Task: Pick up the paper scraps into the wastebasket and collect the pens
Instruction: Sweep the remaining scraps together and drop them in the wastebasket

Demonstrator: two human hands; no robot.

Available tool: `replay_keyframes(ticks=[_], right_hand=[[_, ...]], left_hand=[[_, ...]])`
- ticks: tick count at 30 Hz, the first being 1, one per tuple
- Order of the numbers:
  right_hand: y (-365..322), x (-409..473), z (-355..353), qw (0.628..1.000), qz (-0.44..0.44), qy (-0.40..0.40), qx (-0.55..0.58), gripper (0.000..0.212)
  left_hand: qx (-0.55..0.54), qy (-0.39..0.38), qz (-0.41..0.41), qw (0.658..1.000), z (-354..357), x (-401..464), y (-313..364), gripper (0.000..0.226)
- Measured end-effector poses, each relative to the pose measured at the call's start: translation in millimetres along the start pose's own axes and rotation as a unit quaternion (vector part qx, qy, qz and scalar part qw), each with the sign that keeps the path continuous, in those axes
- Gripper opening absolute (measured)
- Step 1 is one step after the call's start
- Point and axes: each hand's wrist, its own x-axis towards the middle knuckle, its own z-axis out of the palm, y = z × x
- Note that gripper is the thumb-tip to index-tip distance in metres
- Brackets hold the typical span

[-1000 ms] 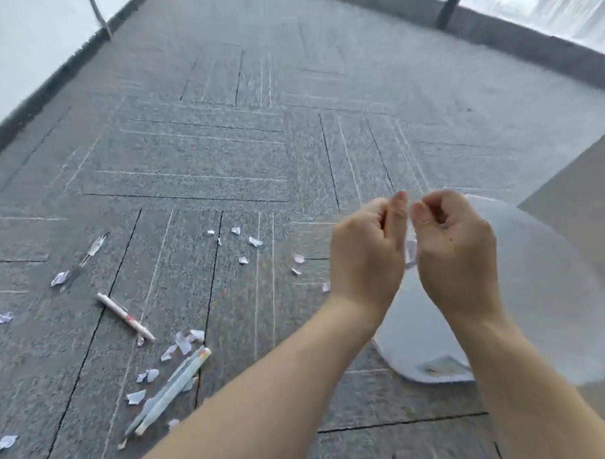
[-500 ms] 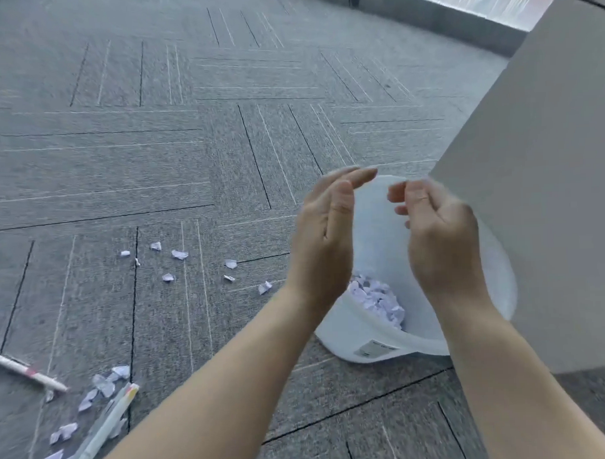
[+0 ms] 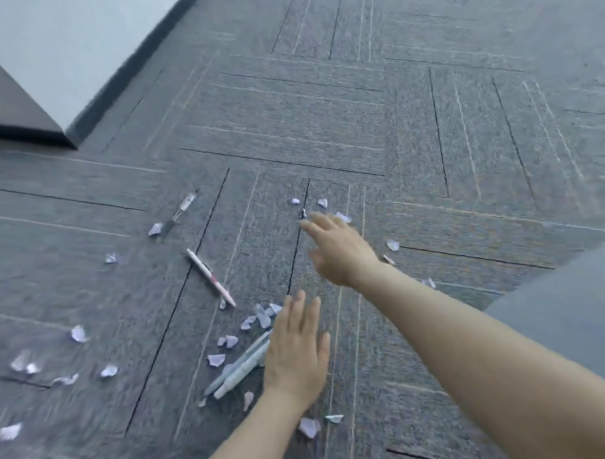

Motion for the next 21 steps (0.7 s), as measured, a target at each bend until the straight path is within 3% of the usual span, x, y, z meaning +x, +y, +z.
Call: replay_keyframes(ticks=[5,10,12,14,16,19,21], right_hand=[[8.4,81.7,12.7,0.988,-0.043,-0.053,-0.142,0.062],[24.9,103.7,24.1,0.988,-0.063,-0.082,-0.118,0.057],[33.5,78.9,28.4,0.995,-0.06,-0.021,-0.074,0.045],[42.0,48.0,34.6,0.991,-0.079,0.099,-0.051,0.033],[49.5,37.3,38.4,0.986,-0.044,0.156,-0.03,0.033],[56.3,64.6,37.8,0.997,0.045,0.066,0.009,0.048],[58.6,77.0,37.8,0.998,0.044,0.019,0.029,0.054]], left_hand=[[0.104,0.012,0.016,0.994,-4.3,12.6,-42.5,0.058],[0.118,0.004,0.06,0.991,-10.8,11.9,-56.7,0.056],[0.117,0.006,0.063,0.991,-10.4,11.9,-55.7,0.055],[0.115,0.005,0.06,0.991,-11.2,12.1,-55.6,0.054],[0.113,0.007,0.059,0.992,-12.1,13.2,-55.7,0.054],[0.122,0.005,0.057,0.991,-11.9,14.1,-55.7,0.053],[0.126,0.004,0.053,0.991,-13.1,13.8,-55.0,0.053]])
